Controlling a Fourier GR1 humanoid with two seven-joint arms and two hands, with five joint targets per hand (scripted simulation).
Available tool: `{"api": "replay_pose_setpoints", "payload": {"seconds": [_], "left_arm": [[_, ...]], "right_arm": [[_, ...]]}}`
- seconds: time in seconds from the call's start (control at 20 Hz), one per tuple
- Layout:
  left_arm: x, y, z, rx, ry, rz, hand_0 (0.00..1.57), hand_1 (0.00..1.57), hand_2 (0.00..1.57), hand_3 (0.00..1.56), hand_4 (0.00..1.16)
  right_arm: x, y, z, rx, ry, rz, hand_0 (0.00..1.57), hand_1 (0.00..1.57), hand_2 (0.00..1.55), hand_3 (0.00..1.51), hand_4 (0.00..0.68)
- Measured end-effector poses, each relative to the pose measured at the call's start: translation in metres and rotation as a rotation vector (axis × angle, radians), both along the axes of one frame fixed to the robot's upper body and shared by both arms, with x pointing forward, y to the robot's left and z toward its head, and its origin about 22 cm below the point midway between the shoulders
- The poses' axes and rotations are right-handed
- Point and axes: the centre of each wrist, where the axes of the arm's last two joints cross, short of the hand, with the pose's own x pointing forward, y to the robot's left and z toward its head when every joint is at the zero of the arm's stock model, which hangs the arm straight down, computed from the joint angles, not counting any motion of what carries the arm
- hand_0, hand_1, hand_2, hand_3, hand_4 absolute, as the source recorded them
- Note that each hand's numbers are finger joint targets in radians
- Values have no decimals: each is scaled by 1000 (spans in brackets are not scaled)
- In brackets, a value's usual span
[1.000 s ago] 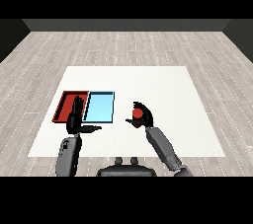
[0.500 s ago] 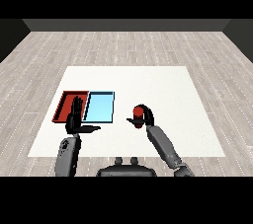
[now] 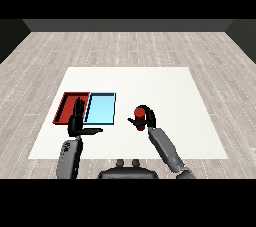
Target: Pick the red can and put it in the red box
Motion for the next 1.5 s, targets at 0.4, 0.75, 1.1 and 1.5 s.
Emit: {"api": "replay_pose_setpoints", "payload": {"seconds": [0.4,0.75,1.1,1.5], "left_arm": [[-4,-5,-2,15,-13,-15,0,0,0,0,0],[9,-24,7,15,3,-79,0,0,0,0,0],[11,-43,18,-18,17,-171,0,0,0,0,0],[7,-76,29,13,61,-281,0,0,0,0,0]], "right_arm": [[-4,-11,42,-13,-115,-5,1571,1571,1467,1399,600],[-17,-35,73,-32,-236,-26,1518,1518,1453,1400,600],[-19,-27,113,-7,-353,-49,1561,1561,1460,1408,602],[-1,9,139,15,-415,-41,1571,1571,1464,1406,646]]}}
